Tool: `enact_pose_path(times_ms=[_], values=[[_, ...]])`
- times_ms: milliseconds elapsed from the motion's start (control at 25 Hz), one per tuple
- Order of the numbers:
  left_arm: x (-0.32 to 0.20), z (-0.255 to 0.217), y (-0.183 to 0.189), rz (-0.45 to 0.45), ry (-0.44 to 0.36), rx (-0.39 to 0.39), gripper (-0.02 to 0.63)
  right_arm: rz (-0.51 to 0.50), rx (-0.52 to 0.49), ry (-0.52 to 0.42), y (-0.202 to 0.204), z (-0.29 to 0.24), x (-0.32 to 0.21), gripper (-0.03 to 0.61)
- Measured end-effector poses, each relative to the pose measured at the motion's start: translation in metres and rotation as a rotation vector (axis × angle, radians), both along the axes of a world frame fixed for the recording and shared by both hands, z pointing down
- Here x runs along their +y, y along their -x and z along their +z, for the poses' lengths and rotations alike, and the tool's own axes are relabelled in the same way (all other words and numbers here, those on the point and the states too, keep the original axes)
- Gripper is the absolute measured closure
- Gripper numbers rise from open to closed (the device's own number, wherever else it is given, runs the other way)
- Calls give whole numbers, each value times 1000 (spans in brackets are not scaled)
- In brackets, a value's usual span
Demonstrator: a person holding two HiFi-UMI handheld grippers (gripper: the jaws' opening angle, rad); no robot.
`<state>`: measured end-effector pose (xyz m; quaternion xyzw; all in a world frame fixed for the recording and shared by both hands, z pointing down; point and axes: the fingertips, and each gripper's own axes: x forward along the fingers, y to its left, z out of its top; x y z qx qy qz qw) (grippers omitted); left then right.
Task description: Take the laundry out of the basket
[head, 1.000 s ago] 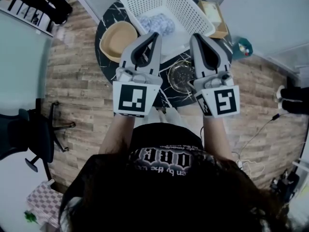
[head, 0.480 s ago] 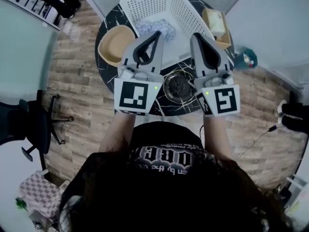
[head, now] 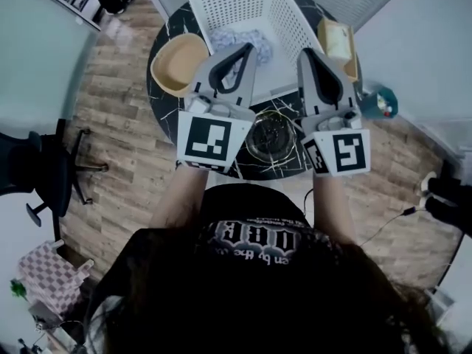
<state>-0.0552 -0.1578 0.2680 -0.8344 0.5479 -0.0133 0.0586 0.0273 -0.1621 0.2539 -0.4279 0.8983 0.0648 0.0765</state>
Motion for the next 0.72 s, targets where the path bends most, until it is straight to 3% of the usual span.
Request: enact_pose_path(times_ms=[320, 720], values=[[-27, -2, 5, 37, 9, -2, 612, 26, -4, 12, 6, 1, -22, 551], [-63, 7, 8, 114, 52, -73, 601, 66, -16, 31, 12, 6, -49, 551]])
